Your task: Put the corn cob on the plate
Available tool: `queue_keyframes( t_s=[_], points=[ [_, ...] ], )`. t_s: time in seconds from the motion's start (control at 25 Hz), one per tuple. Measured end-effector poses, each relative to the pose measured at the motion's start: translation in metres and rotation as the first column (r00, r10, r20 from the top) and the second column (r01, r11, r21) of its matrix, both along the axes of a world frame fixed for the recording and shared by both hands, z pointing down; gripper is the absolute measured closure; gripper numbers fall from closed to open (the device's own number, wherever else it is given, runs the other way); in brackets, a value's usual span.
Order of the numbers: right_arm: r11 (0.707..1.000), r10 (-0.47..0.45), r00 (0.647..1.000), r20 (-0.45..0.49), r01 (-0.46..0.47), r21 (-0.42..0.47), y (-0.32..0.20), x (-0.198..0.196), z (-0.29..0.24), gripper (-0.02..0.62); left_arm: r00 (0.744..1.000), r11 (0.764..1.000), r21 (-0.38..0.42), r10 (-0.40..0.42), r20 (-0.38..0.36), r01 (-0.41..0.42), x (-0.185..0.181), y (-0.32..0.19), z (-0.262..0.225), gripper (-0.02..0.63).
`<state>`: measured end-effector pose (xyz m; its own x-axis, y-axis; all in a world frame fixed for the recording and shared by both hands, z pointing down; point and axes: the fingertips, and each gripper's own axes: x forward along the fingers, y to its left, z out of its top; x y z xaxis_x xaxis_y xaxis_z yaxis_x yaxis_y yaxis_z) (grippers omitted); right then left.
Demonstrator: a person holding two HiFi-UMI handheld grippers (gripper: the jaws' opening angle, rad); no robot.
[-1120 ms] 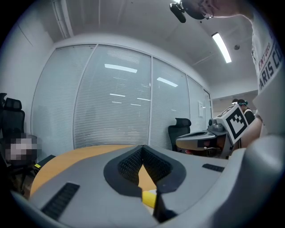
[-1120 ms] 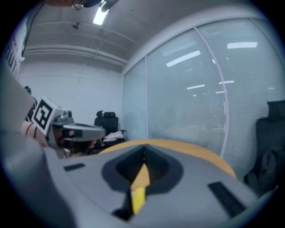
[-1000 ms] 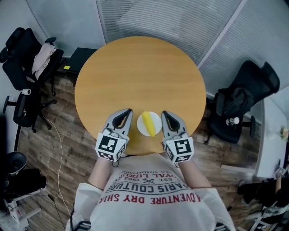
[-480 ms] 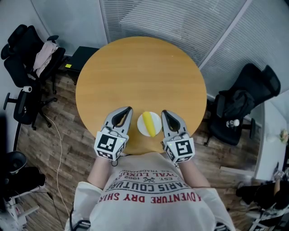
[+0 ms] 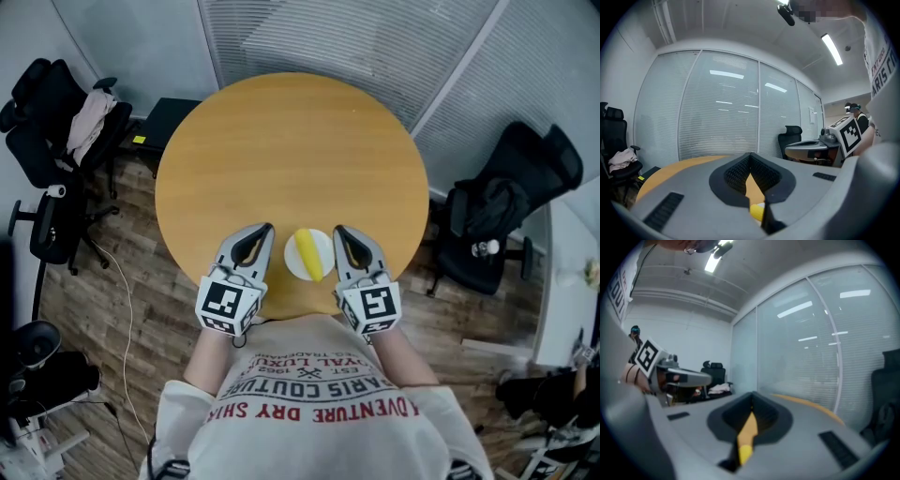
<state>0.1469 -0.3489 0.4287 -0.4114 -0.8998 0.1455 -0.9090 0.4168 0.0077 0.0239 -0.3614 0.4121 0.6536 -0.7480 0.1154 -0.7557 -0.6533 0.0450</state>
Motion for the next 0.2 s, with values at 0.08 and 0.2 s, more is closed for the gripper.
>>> queue_keyframes(
  t_s=[0.08,0.2],
  points=[
    [1.000,0.003,1.000,0.006,-0.003,-0.002,0.0001,0.0012,0.0004,0.566,1.000,1.000,0.001,0.002,0.001,-0.002,0.0009,0.0005,0.0007,0.572],
    [1.000,0.005,1.000,0.016,-0.005,0.001,0.0005,0.0012,0.0000,0.566,1.000,1.000,0.003,0.005,0.005,-0.005,0.0017,0.0015,0.0020,0.572]
  ],
)
